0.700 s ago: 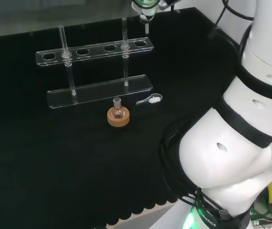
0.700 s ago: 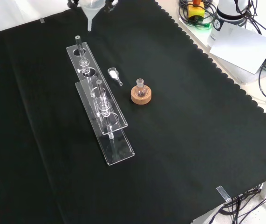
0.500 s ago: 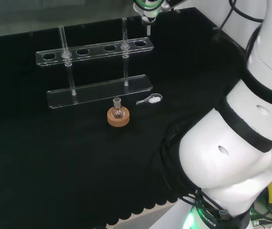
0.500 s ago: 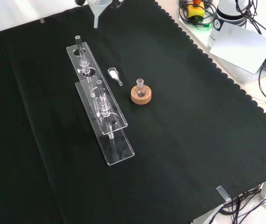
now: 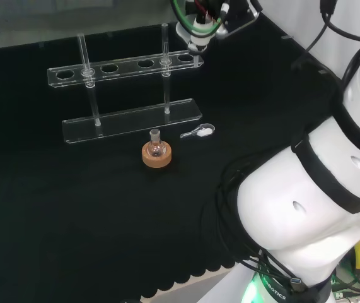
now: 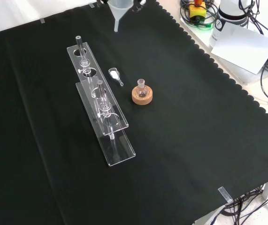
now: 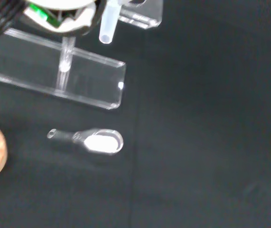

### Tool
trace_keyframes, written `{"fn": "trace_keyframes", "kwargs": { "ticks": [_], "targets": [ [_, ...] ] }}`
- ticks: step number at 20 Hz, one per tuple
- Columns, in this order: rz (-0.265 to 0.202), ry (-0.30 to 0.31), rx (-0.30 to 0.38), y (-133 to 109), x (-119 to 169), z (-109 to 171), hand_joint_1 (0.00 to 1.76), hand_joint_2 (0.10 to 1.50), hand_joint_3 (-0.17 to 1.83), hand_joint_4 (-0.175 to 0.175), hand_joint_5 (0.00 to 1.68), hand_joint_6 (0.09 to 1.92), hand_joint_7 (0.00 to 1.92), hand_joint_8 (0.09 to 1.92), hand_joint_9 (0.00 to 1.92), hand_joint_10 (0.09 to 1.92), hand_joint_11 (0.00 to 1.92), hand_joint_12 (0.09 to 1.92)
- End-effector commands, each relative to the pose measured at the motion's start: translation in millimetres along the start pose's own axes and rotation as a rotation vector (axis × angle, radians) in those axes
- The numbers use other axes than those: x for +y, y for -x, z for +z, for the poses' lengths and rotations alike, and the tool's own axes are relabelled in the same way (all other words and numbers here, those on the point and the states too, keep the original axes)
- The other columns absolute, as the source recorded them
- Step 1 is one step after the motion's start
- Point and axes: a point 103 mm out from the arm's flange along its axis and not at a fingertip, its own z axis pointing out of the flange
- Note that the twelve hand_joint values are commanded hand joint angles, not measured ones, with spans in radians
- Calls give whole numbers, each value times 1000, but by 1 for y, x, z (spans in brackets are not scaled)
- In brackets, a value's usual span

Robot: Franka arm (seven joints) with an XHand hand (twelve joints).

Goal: Place the funnel on the round-bottom flask.

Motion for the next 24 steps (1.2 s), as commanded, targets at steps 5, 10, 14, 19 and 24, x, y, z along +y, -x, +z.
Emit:
{"fn": "trace_keyframes", "kwargs": {
  "ticks": [5,10,14,19,24],
  "targets": [
    [-81,-20,12,-68,-7,21,1005,707,777,-5,578,599,629,630,967,413,689,1235],
    [-118,-63,-9,-97,8,28,1006,705,779,-5,575,608,630,631,968,414,691,1234],
    [-143,-88,-15,-108,17,35,1006,704,781,-6,574,614,630,632,970,415,691,1233],
    [-169,-109,-24,-120,25,49,1007,704,784,-6,572,621,630,633,970,415,692,1233],
    [-178,-125,-23,-124,29,59,1007,703,785,-6,570,628,630,635,970,416,691,1233]
  ]
}}
